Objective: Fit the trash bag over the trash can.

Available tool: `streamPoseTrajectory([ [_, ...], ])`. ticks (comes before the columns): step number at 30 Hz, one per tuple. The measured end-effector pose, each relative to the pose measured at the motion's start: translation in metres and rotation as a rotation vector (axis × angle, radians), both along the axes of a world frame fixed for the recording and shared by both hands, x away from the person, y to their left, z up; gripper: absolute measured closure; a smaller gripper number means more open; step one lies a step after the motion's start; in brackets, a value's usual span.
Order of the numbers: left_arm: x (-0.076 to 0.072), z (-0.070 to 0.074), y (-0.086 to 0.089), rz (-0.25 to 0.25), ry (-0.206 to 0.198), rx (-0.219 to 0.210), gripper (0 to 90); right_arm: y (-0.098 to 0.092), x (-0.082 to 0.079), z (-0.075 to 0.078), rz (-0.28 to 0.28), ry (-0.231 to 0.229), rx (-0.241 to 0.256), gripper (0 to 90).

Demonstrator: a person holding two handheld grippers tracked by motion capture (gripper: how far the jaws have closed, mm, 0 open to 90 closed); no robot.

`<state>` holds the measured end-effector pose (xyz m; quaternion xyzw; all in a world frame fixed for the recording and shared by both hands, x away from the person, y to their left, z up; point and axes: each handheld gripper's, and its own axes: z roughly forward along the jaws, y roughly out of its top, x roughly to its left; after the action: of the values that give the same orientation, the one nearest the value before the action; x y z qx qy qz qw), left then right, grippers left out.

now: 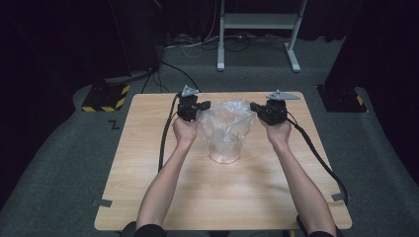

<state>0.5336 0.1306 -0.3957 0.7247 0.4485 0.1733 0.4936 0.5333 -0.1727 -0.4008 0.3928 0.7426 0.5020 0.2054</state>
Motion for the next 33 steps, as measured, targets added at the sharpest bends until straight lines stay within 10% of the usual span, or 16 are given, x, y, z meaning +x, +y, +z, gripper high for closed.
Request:
streamPoseTrajectory([
  [20,0.025,-0.016,0.004,-0.025,0.204,-0.042,90.0,0.010,0.021,-0.021,0.005,0.132,-0.055,90.0],
  [27,0.028,-0.019,0.008,-0.038,0.247,-0.105,90.0,0.014,0.022,-0.026,0.017,0.174,-0.069,90.0],
  [33,0.028,-0.027,0.012,-0.036,0.238,-0.076,90.0,0.013,0.020,-0.035,0.005,0.178,-0.128,90.0],
])
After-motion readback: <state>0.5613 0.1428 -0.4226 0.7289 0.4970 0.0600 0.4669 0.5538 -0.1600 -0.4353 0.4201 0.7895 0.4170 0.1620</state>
